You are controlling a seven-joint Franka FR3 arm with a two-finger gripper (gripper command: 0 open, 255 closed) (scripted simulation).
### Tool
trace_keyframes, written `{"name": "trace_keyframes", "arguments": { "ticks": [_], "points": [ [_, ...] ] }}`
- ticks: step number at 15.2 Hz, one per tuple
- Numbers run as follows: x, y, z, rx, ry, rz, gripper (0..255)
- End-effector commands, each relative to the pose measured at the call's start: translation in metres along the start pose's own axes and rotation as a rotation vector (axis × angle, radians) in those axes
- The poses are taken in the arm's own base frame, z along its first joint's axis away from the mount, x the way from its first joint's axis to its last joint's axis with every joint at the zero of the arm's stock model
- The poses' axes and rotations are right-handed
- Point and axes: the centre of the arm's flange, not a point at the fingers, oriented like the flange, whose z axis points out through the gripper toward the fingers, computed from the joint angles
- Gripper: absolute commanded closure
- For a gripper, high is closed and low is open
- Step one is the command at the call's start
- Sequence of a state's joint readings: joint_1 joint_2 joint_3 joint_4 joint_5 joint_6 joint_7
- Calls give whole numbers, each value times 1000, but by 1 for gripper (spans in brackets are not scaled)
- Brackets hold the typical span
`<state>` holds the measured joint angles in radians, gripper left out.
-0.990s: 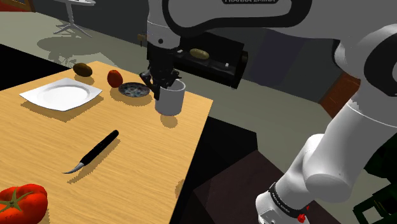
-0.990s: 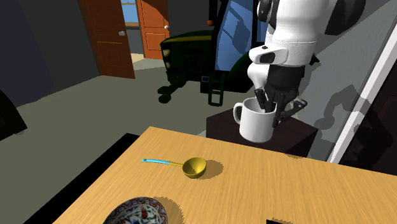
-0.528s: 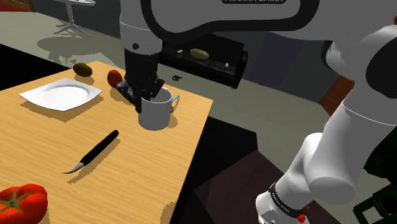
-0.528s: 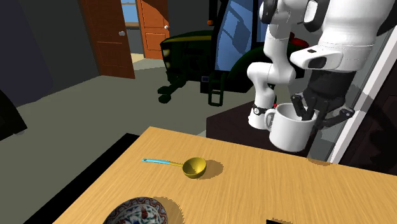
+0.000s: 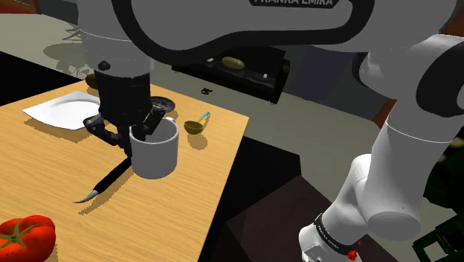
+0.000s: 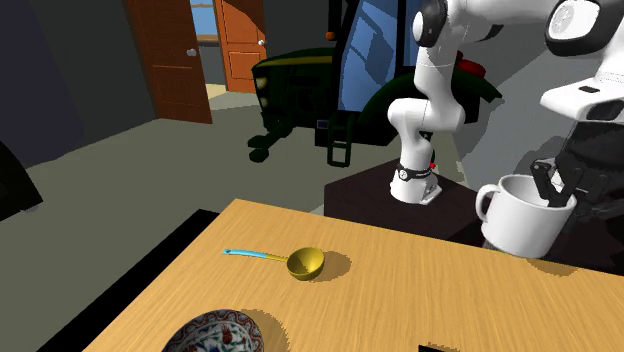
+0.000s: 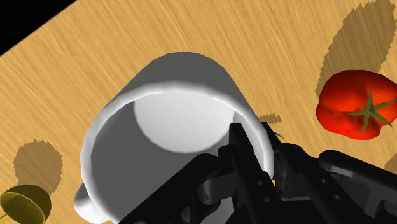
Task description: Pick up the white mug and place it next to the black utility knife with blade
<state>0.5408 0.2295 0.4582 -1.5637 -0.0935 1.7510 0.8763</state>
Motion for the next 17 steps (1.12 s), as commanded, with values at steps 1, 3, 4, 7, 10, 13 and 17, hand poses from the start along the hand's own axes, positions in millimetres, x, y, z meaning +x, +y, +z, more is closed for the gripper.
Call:
{"name": "trace_keyframes", "arguments": {
  "ticks": [1,3,4,7,10,13,17],
  "points": [
    [-2,-7,9,0,0,2,255],
    [-2,-7,19,0,0,2,255],
    [-1,-7,24,0,0,2,255],
    [-1,-7,40,0,0,2,255],
    [-1,-7,56,0,0,2,255],
    [-1,-8,72,0,0,2,255],
    [0,-8,93,0,0,2,255]
  ]
}}
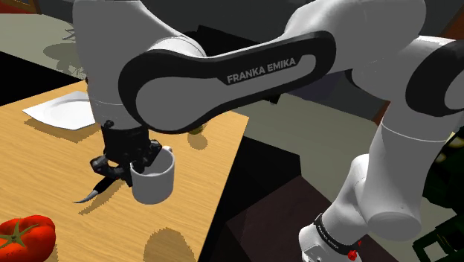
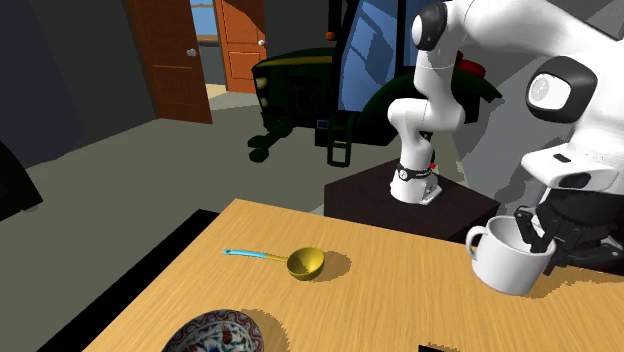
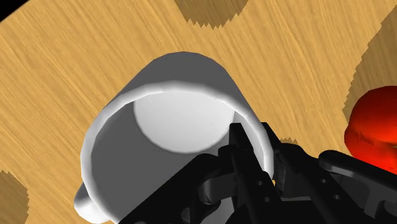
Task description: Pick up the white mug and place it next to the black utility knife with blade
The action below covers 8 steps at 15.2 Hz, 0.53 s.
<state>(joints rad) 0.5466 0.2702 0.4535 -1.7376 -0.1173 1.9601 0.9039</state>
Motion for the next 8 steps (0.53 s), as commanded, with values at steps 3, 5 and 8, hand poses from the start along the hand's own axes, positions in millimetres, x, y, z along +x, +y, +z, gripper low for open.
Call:
{"name": "trace_keyframes", "arguments": {
  "ticks": [3,5,8],
  "points": [
    [1,-1,21,1,1,0,255],
    [1,-1,31,1,1,0,255],
    [2,-1,47,1,1,0,255]
  ]
}}
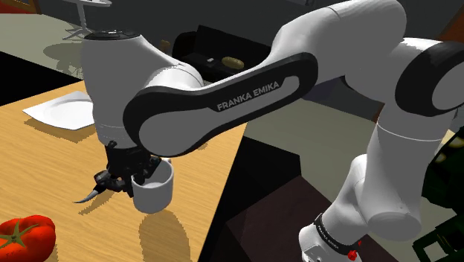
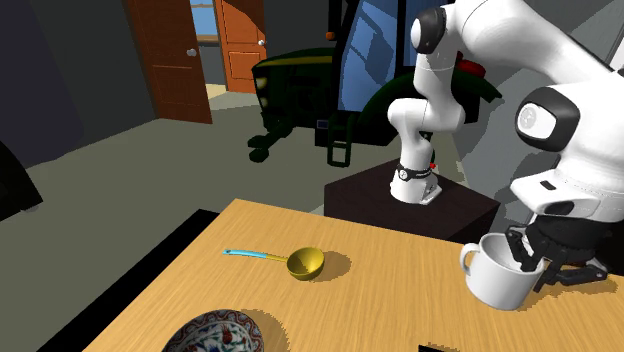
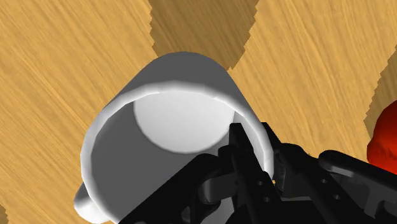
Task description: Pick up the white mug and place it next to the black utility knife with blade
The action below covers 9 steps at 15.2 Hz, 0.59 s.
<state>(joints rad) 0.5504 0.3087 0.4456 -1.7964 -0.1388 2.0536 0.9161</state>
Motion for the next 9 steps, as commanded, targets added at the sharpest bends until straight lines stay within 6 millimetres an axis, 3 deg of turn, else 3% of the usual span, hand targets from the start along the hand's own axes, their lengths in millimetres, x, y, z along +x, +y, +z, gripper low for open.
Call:
{"name": "trace_keyframes", "arguments": {
  "ticks": [1,5,9],
  "points": [
    [0,-1,11,0,1,0,255],
    [0,-1,31,0,1,0,255],
    [0,-1,31,0,1,0,255]
  ]
}}
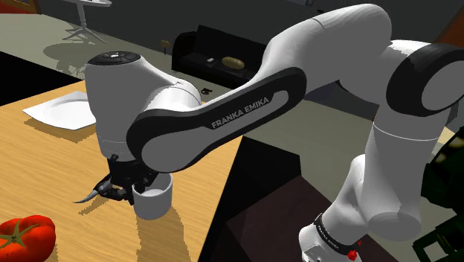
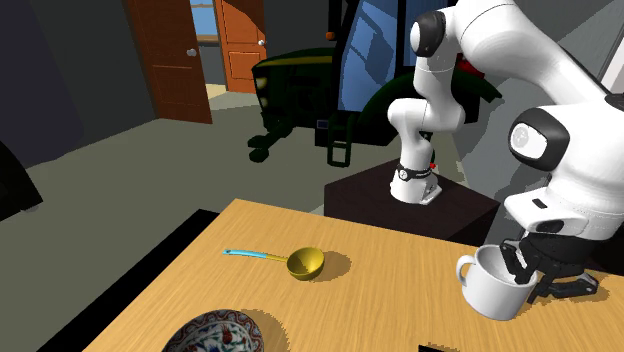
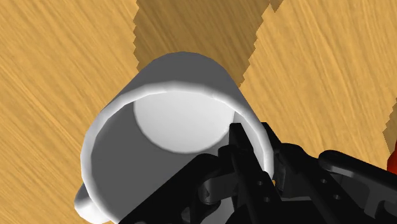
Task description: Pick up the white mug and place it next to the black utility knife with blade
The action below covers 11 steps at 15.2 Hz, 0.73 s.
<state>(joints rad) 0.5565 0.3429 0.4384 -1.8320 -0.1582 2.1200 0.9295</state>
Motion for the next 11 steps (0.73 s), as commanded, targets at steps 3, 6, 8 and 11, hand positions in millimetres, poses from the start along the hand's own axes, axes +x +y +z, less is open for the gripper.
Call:
{"name": "trace_keyframes", "arguments": {
  "ticks": [3,6,8,11],
  "points": [
    [0,0,0,0,0,0,255],
    [0,0,0,0,0,0,0],
    [0,0,0,0,1,0,0],
    [0,0,-13,0,0,0,0]
  ]
}}
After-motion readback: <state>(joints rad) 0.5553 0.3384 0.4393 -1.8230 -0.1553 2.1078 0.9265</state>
